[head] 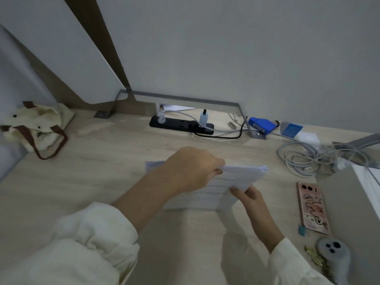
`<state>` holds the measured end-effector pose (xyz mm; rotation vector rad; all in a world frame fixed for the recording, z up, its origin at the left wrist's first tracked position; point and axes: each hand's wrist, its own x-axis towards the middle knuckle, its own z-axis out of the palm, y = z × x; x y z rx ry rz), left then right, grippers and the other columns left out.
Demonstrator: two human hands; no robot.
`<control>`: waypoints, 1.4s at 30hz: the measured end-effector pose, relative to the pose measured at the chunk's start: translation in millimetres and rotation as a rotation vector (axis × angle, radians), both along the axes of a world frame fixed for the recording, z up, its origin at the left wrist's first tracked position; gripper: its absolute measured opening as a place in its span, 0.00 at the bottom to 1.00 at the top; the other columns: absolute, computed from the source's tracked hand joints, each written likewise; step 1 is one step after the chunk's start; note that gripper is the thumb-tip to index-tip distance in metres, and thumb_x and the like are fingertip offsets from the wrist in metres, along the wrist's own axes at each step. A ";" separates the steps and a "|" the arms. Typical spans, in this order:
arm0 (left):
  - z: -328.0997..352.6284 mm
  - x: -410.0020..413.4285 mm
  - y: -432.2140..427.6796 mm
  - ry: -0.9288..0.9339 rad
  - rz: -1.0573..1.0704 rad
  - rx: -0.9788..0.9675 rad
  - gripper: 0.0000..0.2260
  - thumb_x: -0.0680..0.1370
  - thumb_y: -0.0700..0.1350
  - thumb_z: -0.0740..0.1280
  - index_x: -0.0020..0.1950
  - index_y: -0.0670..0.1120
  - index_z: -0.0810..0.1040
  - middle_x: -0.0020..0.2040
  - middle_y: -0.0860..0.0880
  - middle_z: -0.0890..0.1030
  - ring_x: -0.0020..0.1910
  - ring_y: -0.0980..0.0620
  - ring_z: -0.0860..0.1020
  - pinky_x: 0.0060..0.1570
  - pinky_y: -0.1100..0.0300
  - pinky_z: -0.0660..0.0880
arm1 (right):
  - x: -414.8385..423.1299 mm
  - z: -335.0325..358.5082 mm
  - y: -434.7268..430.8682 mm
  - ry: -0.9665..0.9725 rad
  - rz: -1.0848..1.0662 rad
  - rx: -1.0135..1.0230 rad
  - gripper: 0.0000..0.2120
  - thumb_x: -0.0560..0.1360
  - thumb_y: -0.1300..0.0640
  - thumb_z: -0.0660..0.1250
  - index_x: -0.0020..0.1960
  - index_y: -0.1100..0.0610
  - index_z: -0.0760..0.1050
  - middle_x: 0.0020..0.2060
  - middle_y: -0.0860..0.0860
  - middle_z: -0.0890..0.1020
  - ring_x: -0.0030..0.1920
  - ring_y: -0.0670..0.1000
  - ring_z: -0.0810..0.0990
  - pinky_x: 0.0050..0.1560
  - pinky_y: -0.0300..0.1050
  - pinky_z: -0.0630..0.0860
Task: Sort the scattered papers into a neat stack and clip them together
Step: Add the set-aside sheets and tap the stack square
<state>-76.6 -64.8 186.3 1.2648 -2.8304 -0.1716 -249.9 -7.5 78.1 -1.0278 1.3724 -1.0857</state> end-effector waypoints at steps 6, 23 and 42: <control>9.2 44.8 4.8 0.538 0.280 0.118 0.12 0.79 0.50 0.59 0.53 0.48 0.80 0.40 0.46 0.83 0.38 0.48 0.80 0.38 0.62 0.72 | -49.0 10.2 7.8 0.209 0.051 0.115 0.03 0.70 0.56 0.72 0.41 0.48 0.81 0.39 0.47 0.86 0.34 0.40 0.83 0.33 0.30 0.76; -119.3 105.7 37.7 1.175 0.780 0.680 0.11 0.74 0.35 0.66 0.45 0.52 0.79 0.36 0.64 0.84 0.38 0.63 0.82 0.35 0.72 0.76 | -64.5 -6.0 -1.3 -0.043 0.054 -0.002 0.24 0.58 0.44 0.77 0.50 0.55 0.83 0.48 0.52 0.86 0.49 0.50 0.84 0.49 0.41 0.80; -159.1 102.0 48.4 1.078 0.827 0.717 0.15 0.73 0.30 0.67 0.43 0.52 0.76 0.28 0.70 0.79 0.34 0.68 0.79 0.34 0.78 0.72 | -66.5 -26.5 16.2 0.021 0.105 0.125 0.11 0.67 0.63 0.72 0.47 0.52 0.81 0.41 0.42 0.86 0.43 0.39 0.83 0.40 0.27 0.76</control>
